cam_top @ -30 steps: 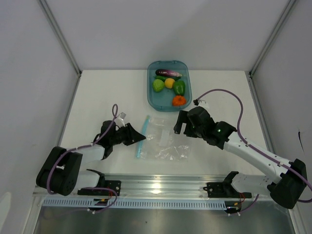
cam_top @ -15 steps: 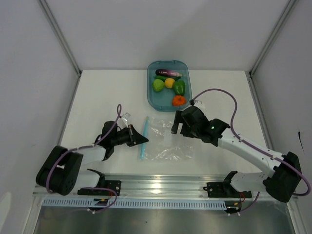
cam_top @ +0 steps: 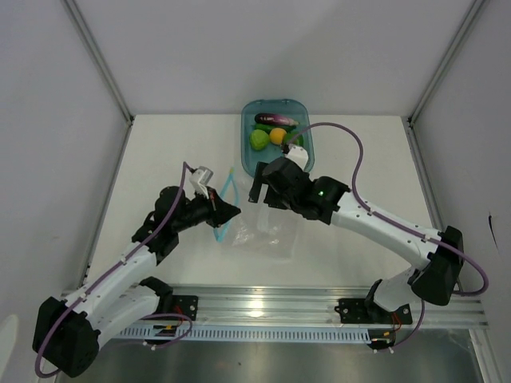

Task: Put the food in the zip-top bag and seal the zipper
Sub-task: Pick up the zipper food storage bag at the center of the board.

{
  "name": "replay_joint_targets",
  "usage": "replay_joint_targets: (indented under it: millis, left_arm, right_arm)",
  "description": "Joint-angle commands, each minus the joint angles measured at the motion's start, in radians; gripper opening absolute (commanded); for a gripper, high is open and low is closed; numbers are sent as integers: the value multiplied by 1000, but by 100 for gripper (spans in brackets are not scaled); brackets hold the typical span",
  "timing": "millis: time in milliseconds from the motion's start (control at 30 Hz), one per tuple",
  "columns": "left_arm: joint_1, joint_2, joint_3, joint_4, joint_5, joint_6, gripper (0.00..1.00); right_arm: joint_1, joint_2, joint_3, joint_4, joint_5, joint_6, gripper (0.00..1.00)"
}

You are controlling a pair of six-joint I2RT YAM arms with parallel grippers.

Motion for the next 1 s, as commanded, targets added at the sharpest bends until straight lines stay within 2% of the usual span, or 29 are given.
replay_joint_targets:
  millis: [0, 267, 767, 967]
  left_arm:
    - [-45, 3, 24, -66, -43, 72, 0]
    - [-111, -5, 44, -78, -80, 97, 0]
    - [-138, -60, -12, 3, -60, 89, 1]
    - [-140, -68, -15, -3, -67, 93, 1]
  right_arm:
    - [27, 37, 86, -39, 74, 56, 99]
    - [49, 179, 243, -93, 74, 45, 99]
    - [35, 254, 202, -51, -4, 29, 93]
    - [33, 251, 154, -36, -15, 33, 84]
